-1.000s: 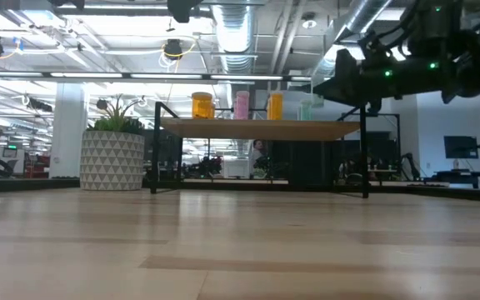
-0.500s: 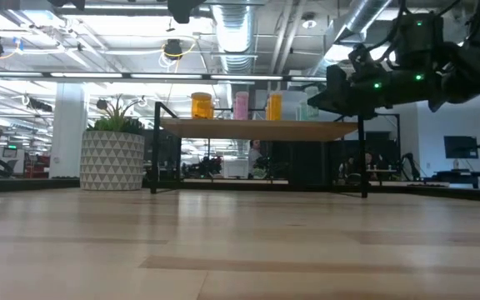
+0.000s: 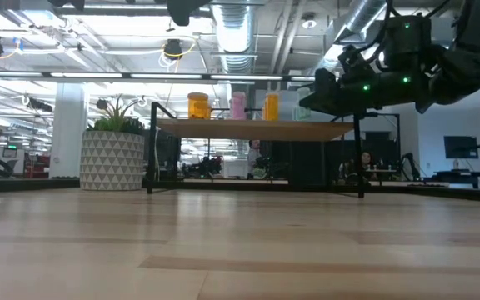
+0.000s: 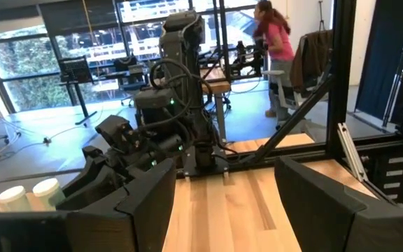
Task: Pick and place medicine bottles onto shelf by color
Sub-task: Put the blue pill bottle aligned with the other blue pill bottle on the shelf
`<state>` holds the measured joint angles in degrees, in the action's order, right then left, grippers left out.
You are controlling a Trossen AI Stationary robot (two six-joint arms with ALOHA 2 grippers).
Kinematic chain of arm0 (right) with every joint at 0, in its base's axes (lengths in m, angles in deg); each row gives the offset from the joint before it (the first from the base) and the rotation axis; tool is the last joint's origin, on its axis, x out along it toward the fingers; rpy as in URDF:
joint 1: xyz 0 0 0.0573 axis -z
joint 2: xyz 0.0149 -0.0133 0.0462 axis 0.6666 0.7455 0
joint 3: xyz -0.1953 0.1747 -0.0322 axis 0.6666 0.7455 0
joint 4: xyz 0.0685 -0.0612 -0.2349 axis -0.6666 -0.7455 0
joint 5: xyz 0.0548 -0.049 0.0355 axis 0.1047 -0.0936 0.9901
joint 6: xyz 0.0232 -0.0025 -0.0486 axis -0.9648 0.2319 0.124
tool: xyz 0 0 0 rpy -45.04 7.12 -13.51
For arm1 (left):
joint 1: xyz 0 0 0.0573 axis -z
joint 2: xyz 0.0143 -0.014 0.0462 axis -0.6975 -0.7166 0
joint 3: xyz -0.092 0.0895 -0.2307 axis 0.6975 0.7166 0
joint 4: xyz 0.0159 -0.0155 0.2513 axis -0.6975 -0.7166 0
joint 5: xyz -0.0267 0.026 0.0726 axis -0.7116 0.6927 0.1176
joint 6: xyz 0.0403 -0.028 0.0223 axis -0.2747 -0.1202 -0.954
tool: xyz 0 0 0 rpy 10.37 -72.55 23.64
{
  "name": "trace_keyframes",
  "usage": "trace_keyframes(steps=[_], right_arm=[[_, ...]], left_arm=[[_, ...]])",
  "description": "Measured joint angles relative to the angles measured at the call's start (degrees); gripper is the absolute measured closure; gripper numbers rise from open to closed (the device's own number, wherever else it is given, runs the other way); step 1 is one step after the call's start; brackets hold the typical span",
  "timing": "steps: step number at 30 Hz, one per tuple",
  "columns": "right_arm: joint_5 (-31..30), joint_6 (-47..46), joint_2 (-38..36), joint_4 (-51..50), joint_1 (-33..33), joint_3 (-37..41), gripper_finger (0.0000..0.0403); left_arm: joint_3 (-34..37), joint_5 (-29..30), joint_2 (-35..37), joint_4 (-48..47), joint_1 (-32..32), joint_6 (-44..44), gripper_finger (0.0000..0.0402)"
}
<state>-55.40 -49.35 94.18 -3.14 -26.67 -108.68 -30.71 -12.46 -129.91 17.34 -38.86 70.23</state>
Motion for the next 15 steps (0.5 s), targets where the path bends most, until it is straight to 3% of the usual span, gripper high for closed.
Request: trace_keyframes(steps=[15], right_arm=[[-1.0,0.7,0.1,-0.8,0.0,0.0,0.0293]], left_arm=[[0.0,0.1,0.0,-0.3,0.0,0.6,0.0168]])
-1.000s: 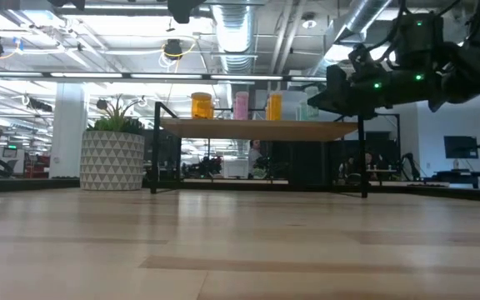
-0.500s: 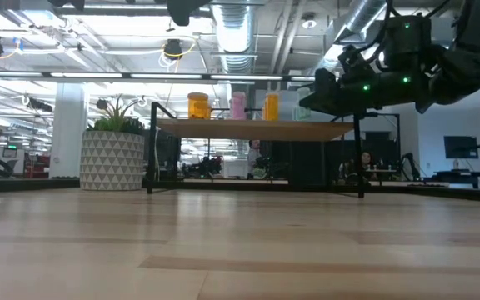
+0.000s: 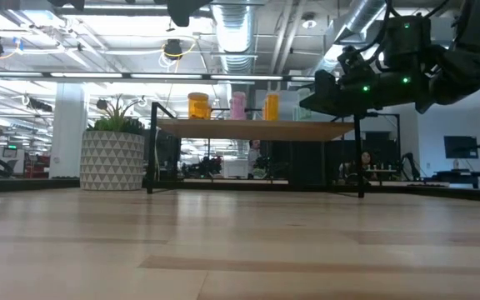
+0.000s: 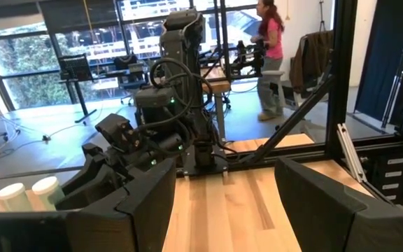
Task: Pick and place medicine bottles onto shelf by color
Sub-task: Put the blue pill bottle aligned with the other blue pill bottle on the shelf
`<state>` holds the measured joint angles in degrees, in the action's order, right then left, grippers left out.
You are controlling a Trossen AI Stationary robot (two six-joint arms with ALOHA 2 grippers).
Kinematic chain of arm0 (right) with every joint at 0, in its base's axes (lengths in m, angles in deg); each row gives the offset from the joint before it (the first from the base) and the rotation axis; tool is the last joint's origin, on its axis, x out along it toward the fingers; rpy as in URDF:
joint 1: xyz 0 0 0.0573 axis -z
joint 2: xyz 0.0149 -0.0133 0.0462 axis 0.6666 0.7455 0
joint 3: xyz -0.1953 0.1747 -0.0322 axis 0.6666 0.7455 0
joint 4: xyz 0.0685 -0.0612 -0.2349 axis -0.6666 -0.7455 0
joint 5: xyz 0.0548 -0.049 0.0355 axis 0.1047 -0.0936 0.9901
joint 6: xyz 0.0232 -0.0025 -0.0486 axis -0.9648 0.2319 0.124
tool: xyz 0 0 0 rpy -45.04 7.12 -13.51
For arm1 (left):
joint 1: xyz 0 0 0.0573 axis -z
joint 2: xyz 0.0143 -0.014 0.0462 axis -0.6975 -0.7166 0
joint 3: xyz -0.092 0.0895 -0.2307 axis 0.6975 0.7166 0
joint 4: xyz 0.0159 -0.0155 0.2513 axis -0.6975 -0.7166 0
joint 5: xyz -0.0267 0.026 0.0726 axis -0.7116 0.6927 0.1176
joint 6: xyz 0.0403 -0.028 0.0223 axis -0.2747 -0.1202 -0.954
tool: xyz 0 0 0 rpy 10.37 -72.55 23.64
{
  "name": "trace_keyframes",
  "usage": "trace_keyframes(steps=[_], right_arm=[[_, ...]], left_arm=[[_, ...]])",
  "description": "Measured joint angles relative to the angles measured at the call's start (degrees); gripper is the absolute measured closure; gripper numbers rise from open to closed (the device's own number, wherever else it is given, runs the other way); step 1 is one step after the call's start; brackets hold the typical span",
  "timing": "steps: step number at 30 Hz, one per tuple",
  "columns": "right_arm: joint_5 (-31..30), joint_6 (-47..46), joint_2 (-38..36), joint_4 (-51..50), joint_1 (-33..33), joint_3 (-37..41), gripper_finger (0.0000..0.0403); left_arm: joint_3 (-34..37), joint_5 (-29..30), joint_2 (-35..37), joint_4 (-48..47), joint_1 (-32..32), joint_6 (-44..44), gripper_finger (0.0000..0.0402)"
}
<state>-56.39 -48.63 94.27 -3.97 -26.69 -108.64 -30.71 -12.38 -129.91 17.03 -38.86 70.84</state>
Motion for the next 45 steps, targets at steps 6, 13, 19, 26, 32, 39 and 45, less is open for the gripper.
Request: trace_keyframes(steps=[6,13,19,26,32,39,45], right_arm=[[-0.1,-0.1,0.0,0.0,0.0,0.0,0.0267],[-0.2,-0.2,0.0,0.0,0.0,0.0,0.0226],[-0.2,-0.5,0.0,0.0,0.0,0.0,0.0219],[-0.3,-0.6,0.0,0.4,-0.6,0.1,0.0224],[-2.3,-0.8,-2.2,-1.8,-1.5,0.2,0.0217],[-2.3,-4.0,-6.2,-6.7,-1.6,0.3,0.0217],[-0.5,-6.8,-7.4,-6.3,-1.6,0.3,0.0213]], left_arm=[[0.0,0.0,0.0,0.0,0.0,0.3,0.0168],[0.0,0.0,0.0,0.0,0.0,0.7,0.0168],[0.0,0.1,0.0,0.0,0.0,1.0,0.0168],[0.0,0.1,0.0,0.0,0.0,1.2,0.0168],[0.0,0.1,0.0,-0.1,0.0,1.5,0.0168],[0.0,0.1,0.0,-0.1,0.0,1.5,0.0168],[0.0,0.1,0.0,-0.1,0.0,1.9,0.0168]])
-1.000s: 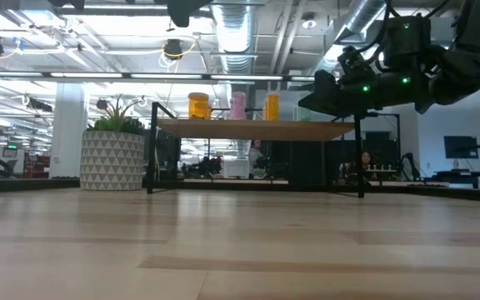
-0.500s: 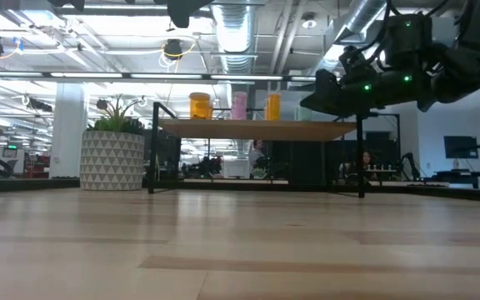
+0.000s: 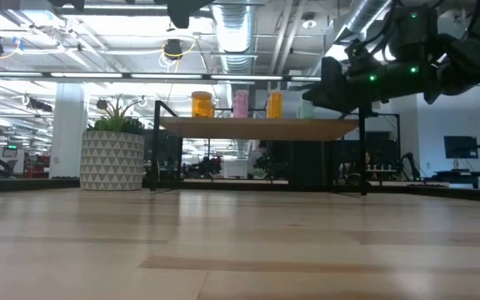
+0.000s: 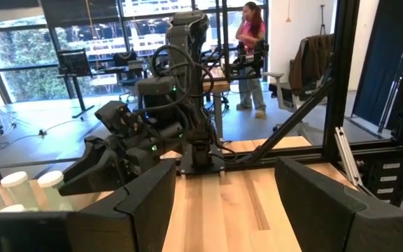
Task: Pick and place medicine bottles onto shelf by color
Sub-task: Put the blue pill bottle aligned with the other blue pill bottle on the shelf
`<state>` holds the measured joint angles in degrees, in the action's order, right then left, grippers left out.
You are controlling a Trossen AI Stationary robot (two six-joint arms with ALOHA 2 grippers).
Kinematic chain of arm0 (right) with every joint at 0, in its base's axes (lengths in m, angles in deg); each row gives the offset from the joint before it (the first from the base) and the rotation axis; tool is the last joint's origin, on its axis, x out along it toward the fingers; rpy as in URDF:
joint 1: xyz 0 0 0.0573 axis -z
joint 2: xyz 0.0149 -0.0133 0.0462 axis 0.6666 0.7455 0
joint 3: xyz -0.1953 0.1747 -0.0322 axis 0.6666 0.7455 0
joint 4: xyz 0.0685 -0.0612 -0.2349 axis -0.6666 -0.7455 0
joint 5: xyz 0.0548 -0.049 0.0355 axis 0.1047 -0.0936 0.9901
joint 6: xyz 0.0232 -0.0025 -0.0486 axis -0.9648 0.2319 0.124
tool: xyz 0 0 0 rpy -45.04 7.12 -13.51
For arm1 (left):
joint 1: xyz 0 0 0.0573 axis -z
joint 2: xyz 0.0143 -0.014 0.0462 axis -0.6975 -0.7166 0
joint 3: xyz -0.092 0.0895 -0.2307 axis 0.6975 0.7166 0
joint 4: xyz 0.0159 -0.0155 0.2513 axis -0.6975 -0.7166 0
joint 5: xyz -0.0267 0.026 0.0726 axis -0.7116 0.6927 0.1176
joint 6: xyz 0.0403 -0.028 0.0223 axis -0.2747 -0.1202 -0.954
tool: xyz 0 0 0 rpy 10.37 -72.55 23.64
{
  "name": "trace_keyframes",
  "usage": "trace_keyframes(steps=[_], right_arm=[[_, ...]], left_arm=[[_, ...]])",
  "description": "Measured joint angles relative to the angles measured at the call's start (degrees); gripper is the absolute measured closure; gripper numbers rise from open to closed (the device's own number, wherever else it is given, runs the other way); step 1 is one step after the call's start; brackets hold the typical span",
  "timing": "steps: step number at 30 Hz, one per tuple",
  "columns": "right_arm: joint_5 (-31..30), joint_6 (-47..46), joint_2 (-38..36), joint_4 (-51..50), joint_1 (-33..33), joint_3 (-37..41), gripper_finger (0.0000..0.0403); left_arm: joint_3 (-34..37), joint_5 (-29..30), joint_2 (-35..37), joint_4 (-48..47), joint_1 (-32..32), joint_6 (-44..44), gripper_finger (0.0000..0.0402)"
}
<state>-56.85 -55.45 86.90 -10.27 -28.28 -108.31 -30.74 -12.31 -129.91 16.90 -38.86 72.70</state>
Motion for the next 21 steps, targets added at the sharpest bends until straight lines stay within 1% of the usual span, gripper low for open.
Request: trace_keyframes(steps=[8,21], right_arm=[[1.5,-1.4,0.0,1.1,0.0,-0.1,0.0213],[1.8,0.4,0.0,-0.4,-0.4,-0.1,0.0211]], left_arm=[[0.0,0.0,0.0,-0.1,0.0,1.4,0.0168],[0.0,0.0,0.0,-0.2,0.0,1.9,0.0168]])
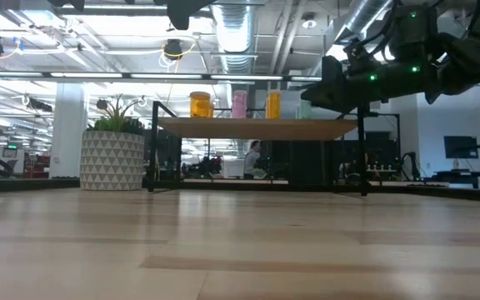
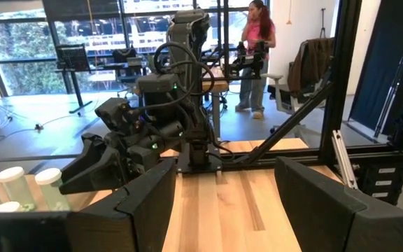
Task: Pick and place medicine bottles onto shelf by color
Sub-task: Put the blue pill bottle aligned with the other blue pill bottle on the shelf
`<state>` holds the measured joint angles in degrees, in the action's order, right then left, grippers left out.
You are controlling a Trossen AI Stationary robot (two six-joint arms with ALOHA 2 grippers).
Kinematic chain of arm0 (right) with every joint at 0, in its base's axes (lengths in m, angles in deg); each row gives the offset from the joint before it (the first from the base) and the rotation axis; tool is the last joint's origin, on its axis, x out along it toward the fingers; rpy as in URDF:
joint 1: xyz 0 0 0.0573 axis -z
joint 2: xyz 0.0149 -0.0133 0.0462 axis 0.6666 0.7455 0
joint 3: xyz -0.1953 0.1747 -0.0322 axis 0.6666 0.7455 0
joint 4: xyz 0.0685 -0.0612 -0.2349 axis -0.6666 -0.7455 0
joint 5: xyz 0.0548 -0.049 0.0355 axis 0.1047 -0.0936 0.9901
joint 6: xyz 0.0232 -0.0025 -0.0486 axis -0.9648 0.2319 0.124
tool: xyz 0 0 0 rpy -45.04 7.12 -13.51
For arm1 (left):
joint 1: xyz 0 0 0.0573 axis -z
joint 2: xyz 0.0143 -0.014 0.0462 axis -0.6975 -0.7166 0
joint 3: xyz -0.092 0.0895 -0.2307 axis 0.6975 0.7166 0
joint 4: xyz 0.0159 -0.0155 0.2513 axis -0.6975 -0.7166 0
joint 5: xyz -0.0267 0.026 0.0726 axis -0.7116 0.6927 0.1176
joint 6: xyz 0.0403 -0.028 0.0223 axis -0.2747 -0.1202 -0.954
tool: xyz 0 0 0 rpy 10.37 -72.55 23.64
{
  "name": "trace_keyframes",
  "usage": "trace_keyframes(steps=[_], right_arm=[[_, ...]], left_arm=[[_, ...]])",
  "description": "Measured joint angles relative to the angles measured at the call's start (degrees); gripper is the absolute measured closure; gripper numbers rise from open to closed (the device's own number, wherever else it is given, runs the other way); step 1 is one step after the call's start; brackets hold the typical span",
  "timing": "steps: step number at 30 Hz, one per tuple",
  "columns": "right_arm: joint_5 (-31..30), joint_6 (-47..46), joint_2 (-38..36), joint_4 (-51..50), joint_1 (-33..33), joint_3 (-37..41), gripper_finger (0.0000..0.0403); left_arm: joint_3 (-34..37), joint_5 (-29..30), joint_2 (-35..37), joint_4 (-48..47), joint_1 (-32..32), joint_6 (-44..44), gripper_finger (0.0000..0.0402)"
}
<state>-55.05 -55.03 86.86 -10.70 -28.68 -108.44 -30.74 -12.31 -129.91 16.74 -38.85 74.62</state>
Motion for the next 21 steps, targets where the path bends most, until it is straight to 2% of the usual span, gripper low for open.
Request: trace_keyframes(steps=[21], right_arm=[[-1.3,0.5,-0.1,-2.1,0.1,-0.1,0.0206]], left_arm=[[0.0,0.0,0.0,-0.4,0.0,0.3,0.0168]])
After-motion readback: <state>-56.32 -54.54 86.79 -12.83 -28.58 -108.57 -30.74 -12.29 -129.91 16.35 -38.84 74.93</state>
